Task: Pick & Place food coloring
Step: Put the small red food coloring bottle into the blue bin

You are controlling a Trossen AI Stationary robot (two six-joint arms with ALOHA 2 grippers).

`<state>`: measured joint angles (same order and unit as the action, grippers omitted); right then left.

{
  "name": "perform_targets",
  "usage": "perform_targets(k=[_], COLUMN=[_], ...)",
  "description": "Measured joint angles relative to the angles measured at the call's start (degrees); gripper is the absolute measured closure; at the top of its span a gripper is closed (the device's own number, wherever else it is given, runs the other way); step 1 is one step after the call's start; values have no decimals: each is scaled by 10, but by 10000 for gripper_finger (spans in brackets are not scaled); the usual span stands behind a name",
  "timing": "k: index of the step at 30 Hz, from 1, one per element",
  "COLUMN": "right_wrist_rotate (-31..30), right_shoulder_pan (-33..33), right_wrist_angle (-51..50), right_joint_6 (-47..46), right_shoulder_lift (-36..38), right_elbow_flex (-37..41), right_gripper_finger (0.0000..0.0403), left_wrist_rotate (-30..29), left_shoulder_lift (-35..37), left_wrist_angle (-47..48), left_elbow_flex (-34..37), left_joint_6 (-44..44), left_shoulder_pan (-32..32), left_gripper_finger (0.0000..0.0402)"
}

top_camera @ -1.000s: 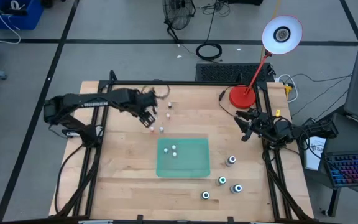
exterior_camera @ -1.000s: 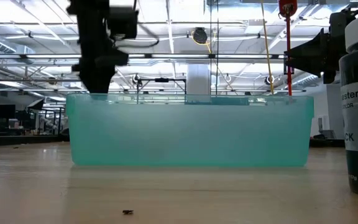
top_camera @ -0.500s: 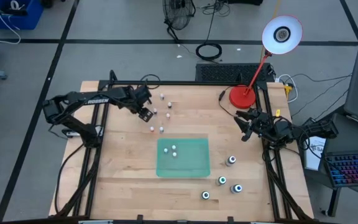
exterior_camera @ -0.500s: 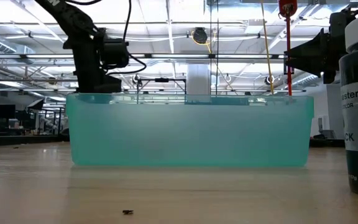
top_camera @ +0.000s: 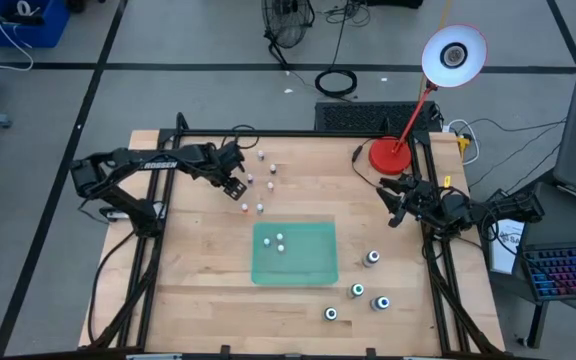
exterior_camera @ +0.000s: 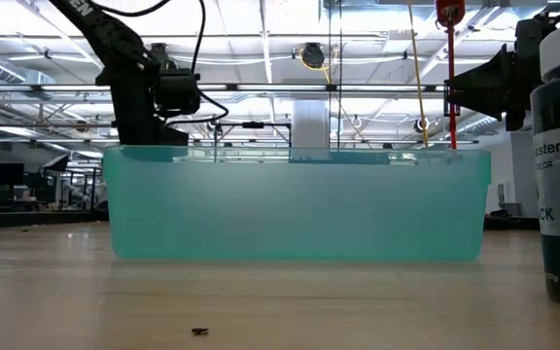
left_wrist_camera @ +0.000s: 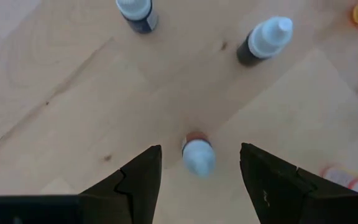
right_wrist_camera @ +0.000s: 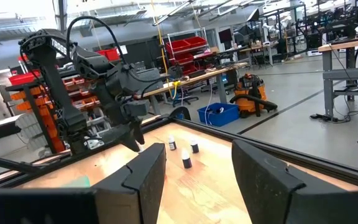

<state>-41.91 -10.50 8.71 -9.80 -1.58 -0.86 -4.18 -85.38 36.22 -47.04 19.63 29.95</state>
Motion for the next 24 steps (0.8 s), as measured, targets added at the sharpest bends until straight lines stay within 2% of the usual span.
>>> perform_targets(k=[12,19,24], right_wrist_rotate=[0,0,0], right_shoulder_pan=[0,0,0], right_wrist_angle=[-1,0,0], right_joint_6=[0,0,0], right_shoulder_lift=[0,0,0], right_elbow_flex=[0,0,0], right_gripper_finger=[231,227,230], left_wrist_rotate=[11,12,13], left_shoulder_lift=[-61,-58,-57], left_wrist_angle=[-25,-26,-25], left_elbow_flex=[0,0,0], left_joint_6=[-13,-15,-19], left_shoulder_pan=[2,2,3], left_gripper_finger=[211,207,220])
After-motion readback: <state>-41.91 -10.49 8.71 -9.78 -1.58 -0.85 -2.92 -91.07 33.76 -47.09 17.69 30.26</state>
